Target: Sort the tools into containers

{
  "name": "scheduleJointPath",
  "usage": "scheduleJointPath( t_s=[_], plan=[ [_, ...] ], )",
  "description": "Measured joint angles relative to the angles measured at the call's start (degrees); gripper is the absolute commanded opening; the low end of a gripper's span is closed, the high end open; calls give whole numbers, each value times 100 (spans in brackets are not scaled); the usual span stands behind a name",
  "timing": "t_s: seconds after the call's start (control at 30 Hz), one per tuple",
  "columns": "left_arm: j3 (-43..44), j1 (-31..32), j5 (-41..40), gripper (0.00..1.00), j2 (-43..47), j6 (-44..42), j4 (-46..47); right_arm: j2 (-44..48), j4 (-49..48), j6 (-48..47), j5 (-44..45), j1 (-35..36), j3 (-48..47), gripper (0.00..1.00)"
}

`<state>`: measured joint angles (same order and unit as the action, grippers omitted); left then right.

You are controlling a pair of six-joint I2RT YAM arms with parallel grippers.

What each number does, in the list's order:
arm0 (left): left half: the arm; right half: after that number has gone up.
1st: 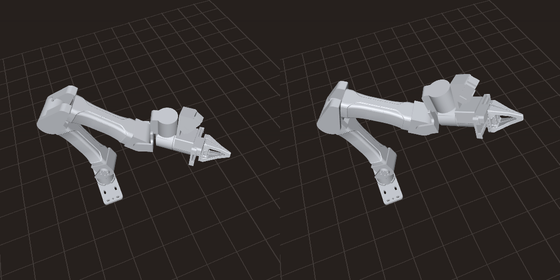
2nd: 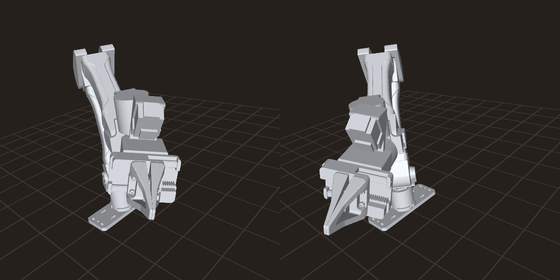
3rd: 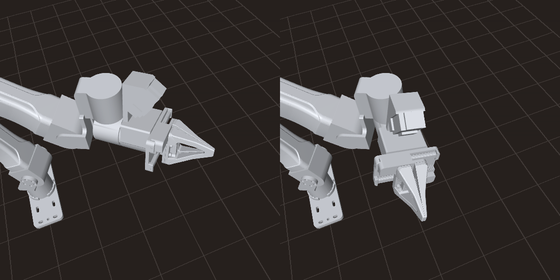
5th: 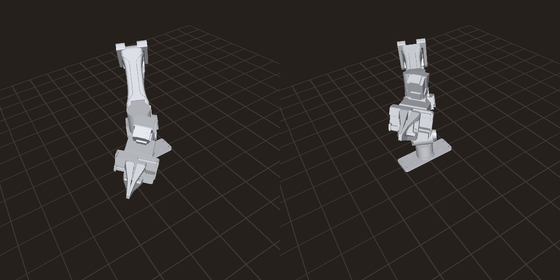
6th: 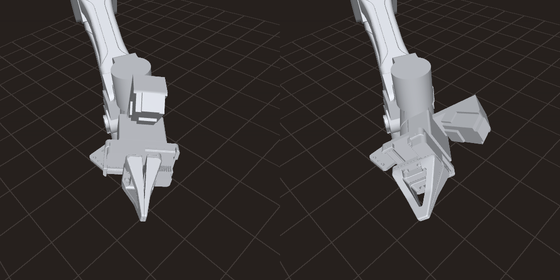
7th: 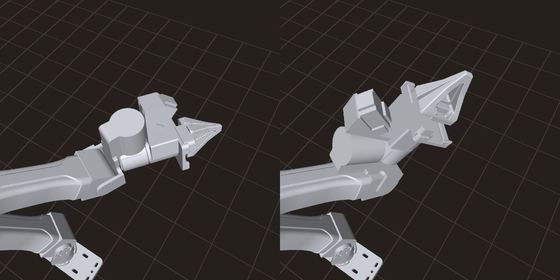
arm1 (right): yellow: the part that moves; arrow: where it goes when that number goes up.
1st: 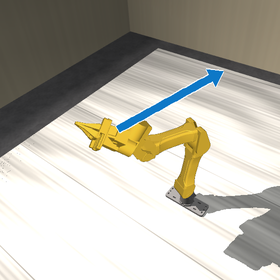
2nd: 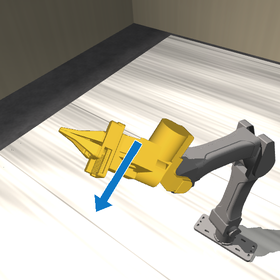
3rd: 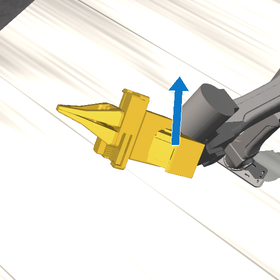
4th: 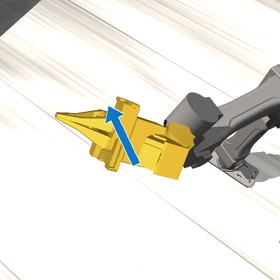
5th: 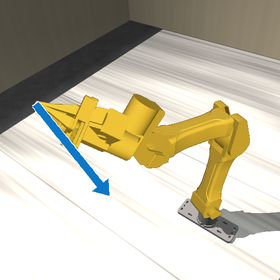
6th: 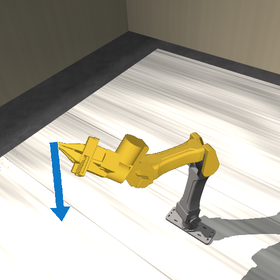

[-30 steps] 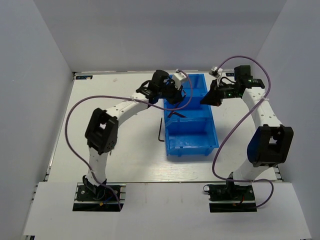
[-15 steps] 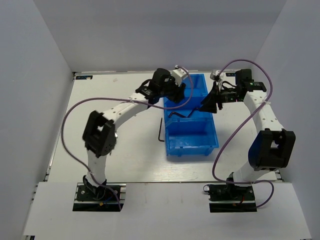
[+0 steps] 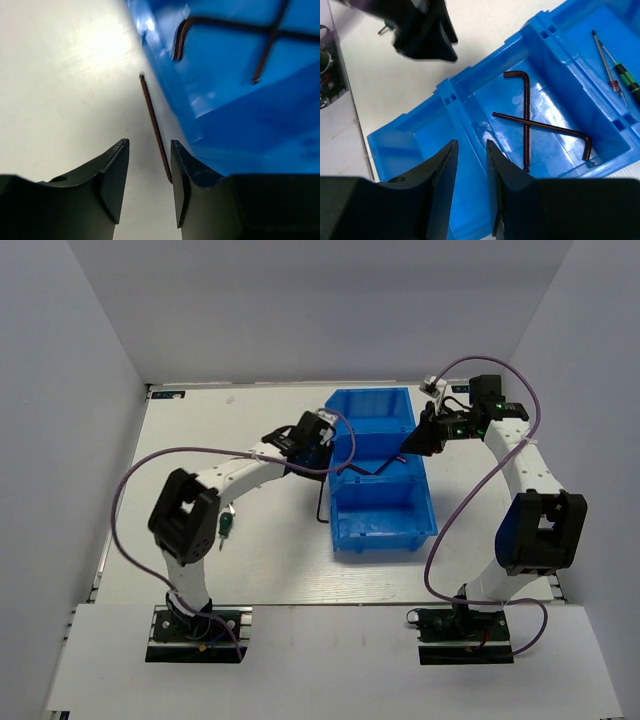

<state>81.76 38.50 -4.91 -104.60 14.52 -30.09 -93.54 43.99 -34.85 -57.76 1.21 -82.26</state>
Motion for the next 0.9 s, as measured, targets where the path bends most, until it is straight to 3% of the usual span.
scheduleJointPath(
  t_s=[0.2, 0.9],
  plan=[
    [-2, 105, -210, 49, -793, 400, -498, 11, -173, 175, 173, -2, 68, 36],
    [-896, 107, 57, 49, -564, 955, 385, 63, -273, 321, 348, -2, 267, 36]
  ],
)
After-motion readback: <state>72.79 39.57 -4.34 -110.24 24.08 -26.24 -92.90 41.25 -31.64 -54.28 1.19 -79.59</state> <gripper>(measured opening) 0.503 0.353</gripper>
